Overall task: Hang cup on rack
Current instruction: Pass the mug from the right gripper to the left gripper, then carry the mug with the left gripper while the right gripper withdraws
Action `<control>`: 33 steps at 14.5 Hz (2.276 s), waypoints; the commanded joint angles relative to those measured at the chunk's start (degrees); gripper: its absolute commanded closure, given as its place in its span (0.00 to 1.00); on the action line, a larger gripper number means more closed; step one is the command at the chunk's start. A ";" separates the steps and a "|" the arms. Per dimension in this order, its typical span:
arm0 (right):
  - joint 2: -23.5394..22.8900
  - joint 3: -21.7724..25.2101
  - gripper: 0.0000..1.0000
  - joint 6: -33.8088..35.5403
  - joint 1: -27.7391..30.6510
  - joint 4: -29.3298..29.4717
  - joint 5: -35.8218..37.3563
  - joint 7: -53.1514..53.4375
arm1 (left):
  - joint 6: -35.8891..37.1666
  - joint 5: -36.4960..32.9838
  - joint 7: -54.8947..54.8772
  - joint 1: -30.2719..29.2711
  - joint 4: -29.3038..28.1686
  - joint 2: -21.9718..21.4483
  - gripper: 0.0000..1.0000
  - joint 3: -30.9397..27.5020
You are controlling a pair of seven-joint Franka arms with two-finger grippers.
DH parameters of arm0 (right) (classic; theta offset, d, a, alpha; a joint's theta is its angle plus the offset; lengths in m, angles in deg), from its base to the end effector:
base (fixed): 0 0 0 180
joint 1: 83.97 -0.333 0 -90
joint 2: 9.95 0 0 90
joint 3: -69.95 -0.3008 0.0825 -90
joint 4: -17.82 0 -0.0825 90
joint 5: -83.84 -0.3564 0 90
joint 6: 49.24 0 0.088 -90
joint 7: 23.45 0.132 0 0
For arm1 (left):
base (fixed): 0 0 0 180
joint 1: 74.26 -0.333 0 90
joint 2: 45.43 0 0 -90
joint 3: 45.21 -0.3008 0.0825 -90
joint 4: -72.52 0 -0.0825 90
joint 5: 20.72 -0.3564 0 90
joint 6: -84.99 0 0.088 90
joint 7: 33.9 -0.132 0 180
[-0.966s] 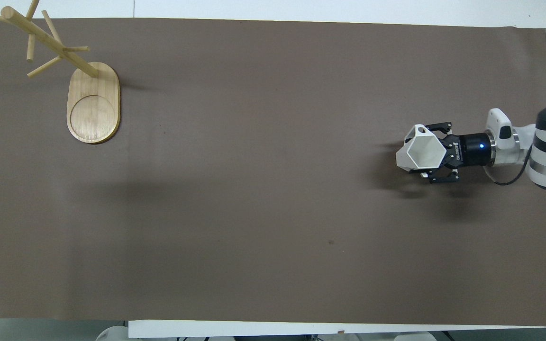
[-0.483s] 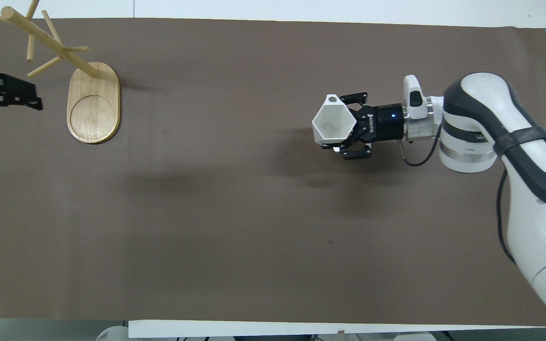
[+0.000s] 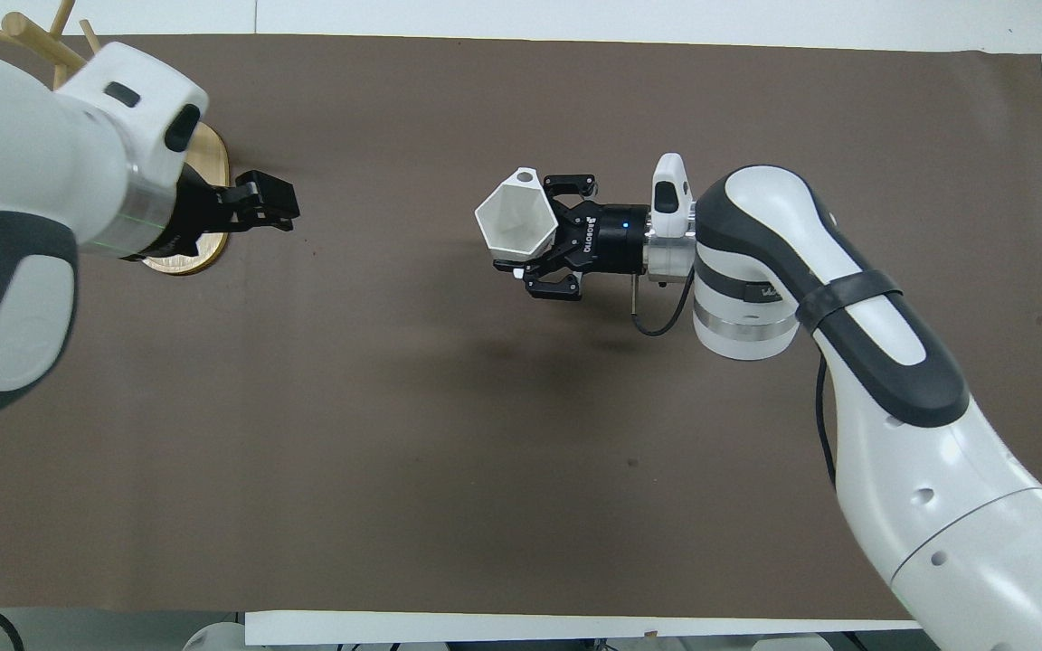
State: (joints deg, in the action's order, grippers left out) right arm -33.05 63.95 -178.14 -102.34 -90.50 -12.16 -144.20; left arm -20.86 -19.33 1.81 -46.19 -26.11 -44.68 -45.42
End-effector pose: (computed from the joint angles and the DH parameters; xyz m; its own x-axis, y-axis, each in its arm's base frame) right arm 0.5589 0.3003 0.3102 0.1854 0.2912 0.9385 0.9693 -0.2110 -0.1260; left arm 0.4885 -0.2610 0.5348 0.9864 0.1447 0.0775 0.1380 -0.9868 0.0851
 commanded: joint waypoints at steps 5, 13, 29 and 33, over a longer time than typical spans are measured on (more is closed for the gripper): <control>0.69 -0.06 0.69 -9.87 -7.38 2.06 -6.13 1.92 | -5.40 -0.16 3.39 5.33 3.45 7.94 0.04 -0.93; 0.69 -0.06 0.68 -16.90 -11.42 3.56 -8.06 4.38 | -8.75 2.37 3.83 6.82 0.82 9.97 0.84 -0.84; 10.52 0.38 0.00 -13.06 -3.45 -4.16 0.70 5.00 | -6.56 3.09 0.58 1.04 1.35 5.43 1.00 -1.55; 12.29 0.47 0.00 3.26 12.17 -6.03 22.89 5.26 | -16.97 10.19 0.58 -4.68 -8.81 -1.08 1.00 -1.55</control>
State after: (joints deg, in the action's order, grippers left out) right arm -22.46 64.94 -182.50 -97.43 -95.11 1.25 -139.74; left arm -30.60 -12.57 3.02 -48.97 -25.97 -40.54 -47.20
